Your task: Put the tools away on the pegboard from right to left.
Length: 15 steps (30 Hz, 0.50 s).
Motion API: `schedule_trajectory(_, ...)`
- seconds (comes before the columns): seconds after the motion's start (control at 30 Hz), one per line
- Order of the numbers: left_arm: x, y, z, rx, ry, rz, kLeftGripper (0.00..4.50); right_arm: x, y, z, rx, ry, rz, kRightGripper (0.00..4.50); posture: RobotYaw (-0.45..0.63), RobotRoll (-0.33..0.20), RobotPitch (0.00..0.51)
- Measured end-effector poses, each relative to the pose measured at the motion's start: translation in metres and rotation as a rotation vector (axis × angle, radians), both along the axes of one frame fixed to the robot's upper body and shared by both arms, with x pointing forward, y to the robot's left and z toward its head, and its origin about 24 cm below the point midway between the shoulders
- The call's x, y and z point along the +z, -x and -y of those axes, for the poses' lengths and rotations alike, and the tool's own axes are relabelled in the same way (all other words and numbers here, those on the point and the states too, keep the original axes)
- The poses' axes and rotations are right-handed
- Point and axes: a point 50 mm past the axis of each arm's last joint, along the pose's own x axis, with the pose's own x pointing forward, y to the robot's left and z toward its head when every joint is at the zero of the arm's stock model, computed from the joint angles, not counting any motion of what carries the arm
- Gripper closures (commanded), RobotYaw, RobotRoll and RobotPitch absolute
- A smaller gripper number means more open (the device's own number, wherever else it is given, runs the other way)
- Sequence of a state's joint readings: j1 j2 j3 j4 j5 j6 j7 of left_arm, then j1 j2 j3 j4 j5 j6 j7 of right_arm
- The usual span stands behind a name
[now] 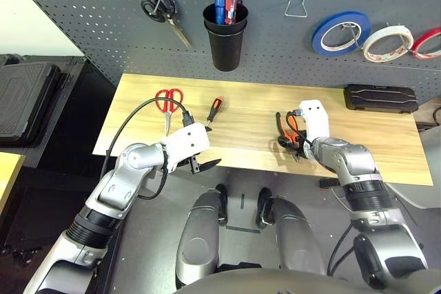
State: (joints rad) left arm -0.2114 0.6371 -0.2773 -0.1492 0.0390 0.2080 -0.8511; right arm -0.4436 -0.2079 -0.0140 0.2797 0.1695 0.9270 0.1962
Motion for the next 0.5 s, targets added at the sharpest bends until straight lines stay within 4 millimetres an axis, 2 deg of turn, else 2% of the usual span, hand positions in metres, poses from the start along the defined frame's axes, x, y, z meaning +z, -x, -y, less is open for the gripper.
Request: schedule_trajectory(0.5, 0.0, -0.001, 0.002, -0.01, -0.009, 0.002, 0.0, -0.004, -0.02, -0.003, -0.001, 0.042, 0.023, 0.05, 0.23, 0.0, 0.351)
